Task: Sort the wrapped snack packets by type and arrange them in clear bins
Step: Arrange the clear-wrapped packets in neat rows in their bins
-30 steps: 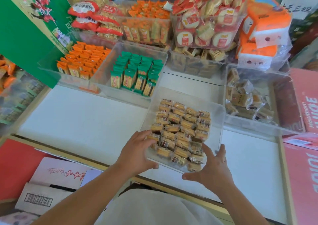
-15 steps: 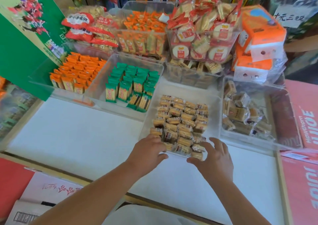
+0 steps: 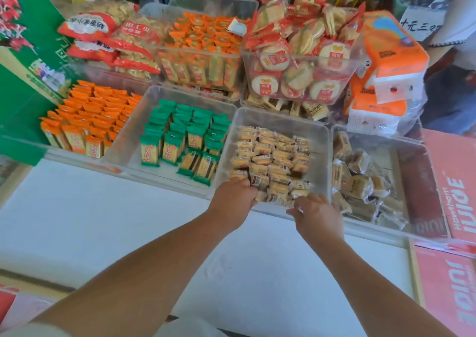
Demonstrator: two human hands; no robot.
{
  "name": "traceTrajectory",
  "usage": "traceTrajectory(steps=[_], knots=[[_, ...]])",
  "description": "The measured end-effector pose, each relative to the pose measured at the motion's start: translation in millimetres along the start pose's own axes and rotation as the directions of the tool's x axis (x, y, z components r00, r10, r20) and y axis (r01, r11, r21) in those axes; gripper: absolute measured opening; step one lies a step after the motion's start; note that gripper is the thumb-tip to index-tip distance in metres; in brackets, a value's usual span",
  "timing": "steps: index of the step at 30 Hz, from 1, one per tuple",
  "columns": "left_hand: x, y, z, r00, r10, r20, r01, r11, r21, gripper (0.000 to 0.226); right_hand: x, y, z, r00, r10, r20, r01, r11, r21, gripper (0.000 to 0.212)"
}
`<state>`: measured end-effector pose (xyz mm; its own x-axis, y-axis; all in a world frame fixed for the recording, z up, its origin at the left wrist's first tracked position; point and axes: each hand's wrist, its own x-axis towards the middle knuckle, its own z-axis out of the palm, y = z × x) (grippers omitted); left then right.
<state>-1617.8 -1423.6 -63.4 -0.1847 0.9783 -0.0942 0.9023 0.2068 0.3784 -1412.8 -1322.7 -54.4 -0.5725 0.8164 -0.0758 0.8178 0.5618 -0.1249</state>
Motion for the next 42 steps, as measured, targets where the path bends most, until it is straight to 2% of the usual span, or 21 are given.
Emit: traceTrajectory(steps=[4,7,10,12,14,16,18,21,24,27,29,32,34,36,40,42], knots=[[0,6,1,1.000,0.007,0.024,-0.008,0.997,0.071,0.023,6,6,-7,0.990,-0.072,0.119,0.080,0.995,-0.065,0.023],[-2,33,0,0.999,-0.044,-0.032,0.046,0.996,0.080,0.013,7,16,-17,0.981,-0.074,0.178,0.055,0.993,0.108,0.028],[3,93,9,0.991,-0.082,-0.105,0.065,0.985,-0.157,0.013,4,44,-27,0.996,-0.066,0.051,0.046,0.943,0.331,0.024],[12,139,26,0.986,-0.162,-0.034,0.139,0.925,-0.355,0.014,2,74,-35,0.998,-0.066,-0.006,0.062,0.900,0.432,0.016],[23,176,45,0.972,-0.235,0.005,0.212,0.867,-0.450,0.009,5,107,-43,0.997,-0.069,-0.042,0.080,0.880,0.469,0.014],[36,199,60,0.965,-0.257,-0.048,0.216,0.886,-0.410,0.006,8,138,-46,0.997,-0.049,-0.061,0.072,0.876,0.478,0.014],[46,211,73,0.979,-0.188,-0.081,0.161,0.950,-0.268,0.024,6,163,-45,0.999,-0.020,-0.041,0.038,0.870,0.491,0.011],[58,221,88,0.986,-0.168,-0.015,0.163,0.971,-0.173,0.035,-8,195,-41,1.000,-0.016,0.014,0.007,0.869,0.495,0.004],[68,223,99,0.979,-0.200,-0.050,0.193,0.974,-0.120,0.026,-16,222,-38,1.000,-0.010,-0.003,0.011,0.853,0.523,0.004],[74,223,100,0.979,-0.142,-0.143,0.131,0.988,-0.083,0.019,-16,236,-34,0.998,-0.053,-0.030,0.061,0.861,0.506,0.013],[75,228,93,0.981,-0.093,-0.171,0.079,0.993,-0.086,0.019,-18,238,-36,0.998,-0.057,-0.038,0.068,0.884,0.462,0.021],[66,243,83,0.976,-0.060,-0.210,0.035,0.992,-0.124,0.020,-17,237,-52,0.995,-0.067,-0.081,0.096,0.891,0.443,0.022],[50,252,85,0.980,-0.082,-0.179,0.052,0.985,-0.165,0.021,-17,235,-65,0.994,-0.063,0.086,0.025,0.923,0.385,0.029],[28,254,91,0.987,-0.083,-0.136,0.055,0.979,-0.198,0.023,-23,230,-68,0.963,-0.054,0.263,-0.023,0.959,0.283,0.039],[-14,247,102,0.997,-0.061,-0.042,0.049,0.971,-0.235,0.025,-42,231,-55,0.977,-0.064,0.204,-0.023,0.916,0.401,0.030],[-34,242,101,0.997,-0.071,0.007,0.070,0.968,-0.242,0.022,-56,233,-46,0.985,-0.102,0.138,0.033,0.902,0.431,0.020]])
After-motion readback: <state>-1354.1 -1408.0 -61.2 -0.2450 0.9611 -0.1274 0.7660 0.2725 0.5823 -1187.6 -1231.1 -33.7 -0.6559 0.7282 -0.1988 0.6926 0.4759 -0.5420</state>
